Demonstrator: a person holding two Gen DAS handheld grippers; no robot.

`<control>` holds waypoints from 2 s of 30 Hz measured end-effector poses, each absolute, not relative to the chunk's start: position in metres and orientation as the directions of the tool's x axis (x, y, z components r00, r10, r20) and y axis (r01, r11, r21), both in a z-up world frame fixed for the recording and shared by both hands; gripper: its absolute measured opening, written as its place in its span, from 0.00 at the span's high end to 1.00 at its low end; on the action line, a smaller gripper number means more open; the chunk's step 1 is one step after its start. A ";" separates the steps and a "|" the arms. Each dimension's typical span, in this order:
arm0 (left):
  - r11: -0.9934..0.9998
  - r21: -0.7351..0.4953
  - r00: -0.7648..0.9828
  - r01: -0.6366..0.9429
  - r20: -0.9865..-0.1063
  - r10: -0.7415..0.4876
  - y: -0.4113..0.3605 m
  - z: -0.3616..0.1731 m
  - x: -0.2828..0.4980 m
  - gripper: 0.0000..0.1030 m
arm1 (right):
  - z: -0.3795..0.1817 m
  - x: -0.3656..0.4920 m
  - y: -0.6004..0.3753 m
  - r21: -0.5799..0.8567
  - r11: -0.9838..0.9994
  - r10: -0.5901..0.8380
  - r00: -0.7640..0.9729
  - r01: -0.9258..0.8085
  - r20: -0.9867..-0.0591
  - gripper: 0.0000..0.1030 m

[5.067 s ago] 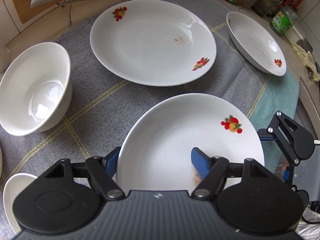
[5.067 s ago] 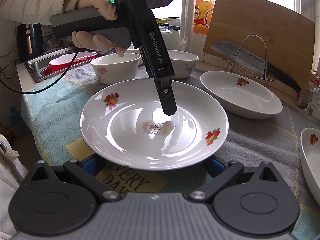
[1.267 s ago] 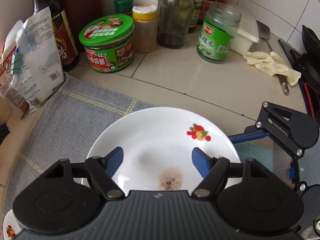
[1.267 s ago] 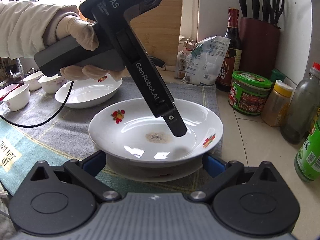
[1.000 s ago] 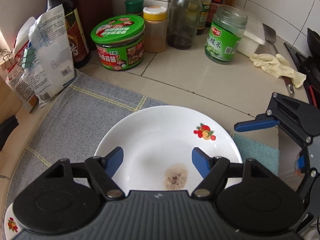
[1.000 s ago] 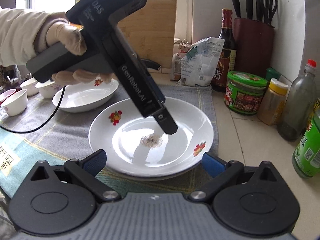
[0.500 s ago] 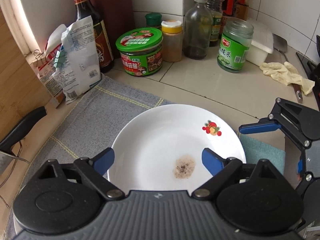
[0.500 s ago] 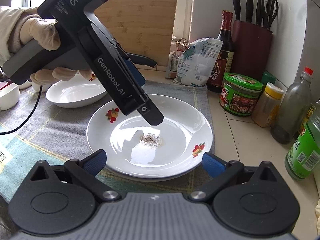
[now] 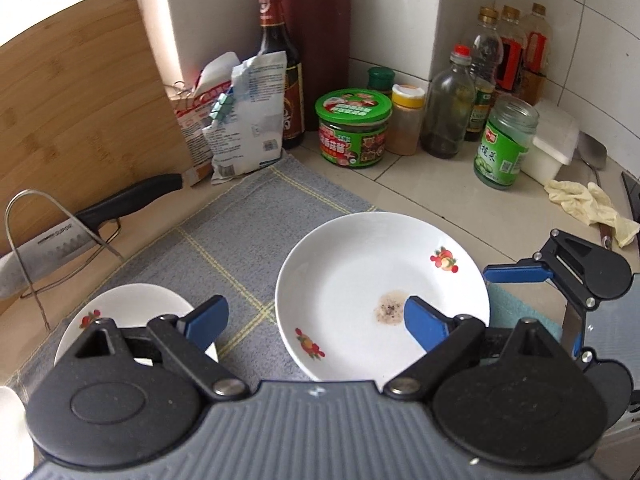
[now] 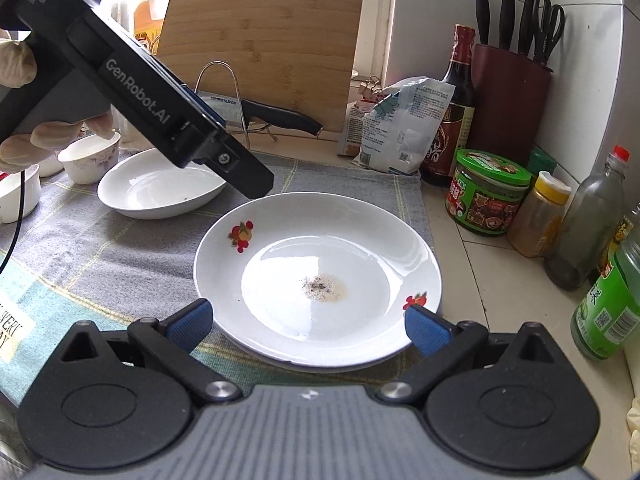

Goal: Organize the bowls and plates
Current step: 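Move the left tool to the next flower-print plate while the right tool approaches its rim, then grasp opposite rims of the flower-print plate with both grippers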

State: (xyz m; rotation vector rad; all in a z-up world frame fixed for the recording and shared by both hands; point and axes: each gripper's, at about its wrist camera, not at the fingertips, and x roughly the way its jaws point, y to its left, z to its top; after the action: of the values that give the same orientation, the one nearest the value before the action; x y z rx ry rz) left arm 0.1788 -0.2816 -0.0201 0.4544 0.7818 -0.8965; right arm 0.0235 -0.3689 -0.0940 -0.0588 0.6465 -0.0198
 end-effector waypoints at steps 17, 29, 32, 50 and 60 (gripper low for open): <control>0.800 0.105 0.635 0.591 -0.672 -0.380 -0.171 -0.026 0.182 0.02 | -0.075 0.056 -0.346 -0.017 0.999 0.014 0.776 -0.032 -0.630 0.00; 0.842 0.055 0.617 0.536 -0.707 -0.346 -0.125 -0.058 0.198 0.02 | -0.059 0.129 -0.315 0.000 0.996 0.061 0.727 -0.084 -0.684 0.00; 0.856 0.059 0.617 0.513 -0.719 -0.320 -0.122 -0.066 0.197 0.02 | -0.055 0.146 -0.308 -0.004 0.992 0.090 0.719 -0.128 -0.689 0.00; 0.900 0.151 0.642 0.409 -0.748 -0.166 -0.150 -0.093 0.192 0.02 | -0.067 0.246 -0.314 0.099 0.905 0.336 0.554 -0.413 -0.762 0.00; 0.884 0.131 0.638 0.449 -0.739 -0.215 -0.146 -0.102 0.212 0.02 | -0.082 0.281 -0.302 0.076 0.902 0.305 0.501 -0.425 -0.810 0.00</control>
State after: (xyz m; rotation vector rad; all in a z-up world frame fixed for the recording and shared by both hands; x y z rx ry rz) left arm 0.2124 -0.1457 -0.1020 0.3177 0.7934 -0.3864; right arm 0.2812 -0.3023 -0.0819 -0.1400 0.9485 0.4429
